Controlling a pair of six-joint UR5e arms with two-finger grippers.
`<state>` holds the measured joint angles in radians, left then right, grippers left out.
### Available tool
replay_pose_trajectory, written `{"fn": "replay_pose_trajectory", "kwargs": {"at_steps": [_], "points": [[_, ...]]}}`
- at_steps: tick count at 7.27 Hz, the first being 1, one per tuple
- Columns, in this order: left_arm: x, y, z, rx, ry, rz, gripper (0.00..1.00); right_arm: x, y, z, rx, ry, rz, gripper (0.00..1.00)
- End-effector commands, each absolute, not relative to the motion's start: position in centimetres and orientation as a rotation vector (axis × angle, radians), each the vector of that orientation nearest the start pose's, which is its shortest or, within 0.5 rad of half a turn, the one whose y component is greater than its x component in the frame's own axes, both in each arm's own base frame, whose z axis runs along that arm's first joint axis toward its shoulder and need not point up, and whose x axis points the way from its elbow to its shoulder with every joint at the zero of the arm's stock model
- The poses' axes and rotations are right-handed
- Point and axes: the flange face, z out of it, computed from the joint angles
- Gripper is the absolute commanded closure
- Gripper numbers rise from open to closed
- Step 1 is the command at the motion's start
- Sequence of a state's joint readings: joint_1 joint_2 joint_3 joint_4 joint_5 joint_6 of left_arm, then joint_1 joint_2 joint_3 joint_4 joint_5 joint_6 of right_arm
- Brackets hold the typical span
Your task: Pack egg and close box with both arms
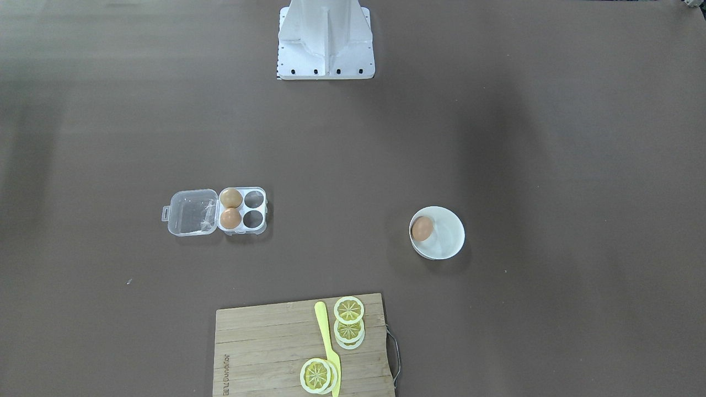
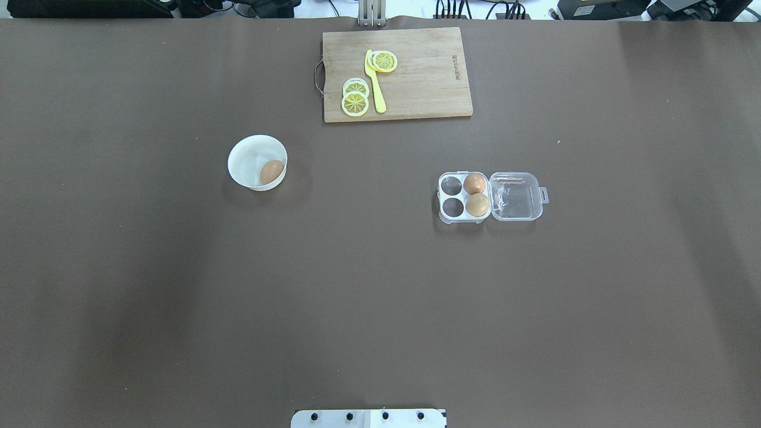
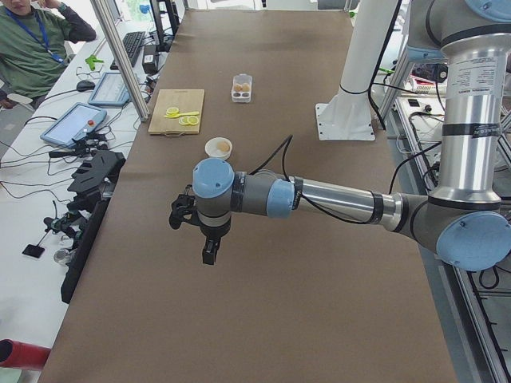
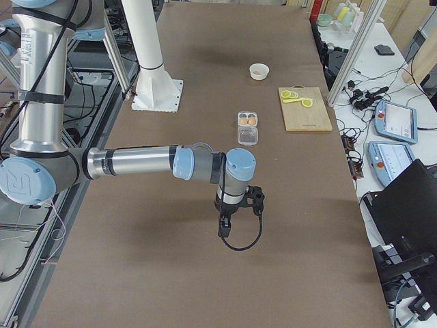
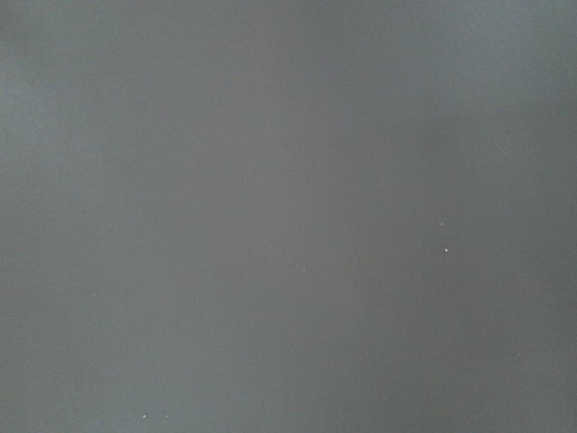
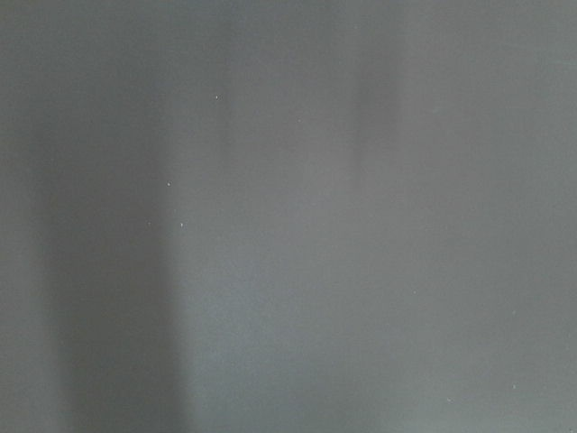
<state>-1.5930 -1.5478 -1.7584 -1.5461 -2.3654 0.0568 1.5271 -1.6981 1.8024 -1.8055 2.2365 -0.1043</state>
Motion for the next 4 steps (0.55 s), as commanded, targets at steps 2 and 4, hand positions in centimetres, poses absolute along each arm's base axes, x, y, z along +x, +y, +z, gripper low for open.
{"fn": "replay_pose_trajectory", "kwargs": {"at_steps": [2, 4], "points": [[-6.9, -48.5, 57.7, 0.19, 0.779, 0.108, 0.01, 5.1, -42.8, 63.4, -0.107, -0.668, -0.104, 0.0], [-5.5, -48.8, 57.8, 0.179, 0.781, 0.133, 0.01, 5.1, -42.9, 63.2, -0.103, -0.67, -0.106, 0.0]]}}
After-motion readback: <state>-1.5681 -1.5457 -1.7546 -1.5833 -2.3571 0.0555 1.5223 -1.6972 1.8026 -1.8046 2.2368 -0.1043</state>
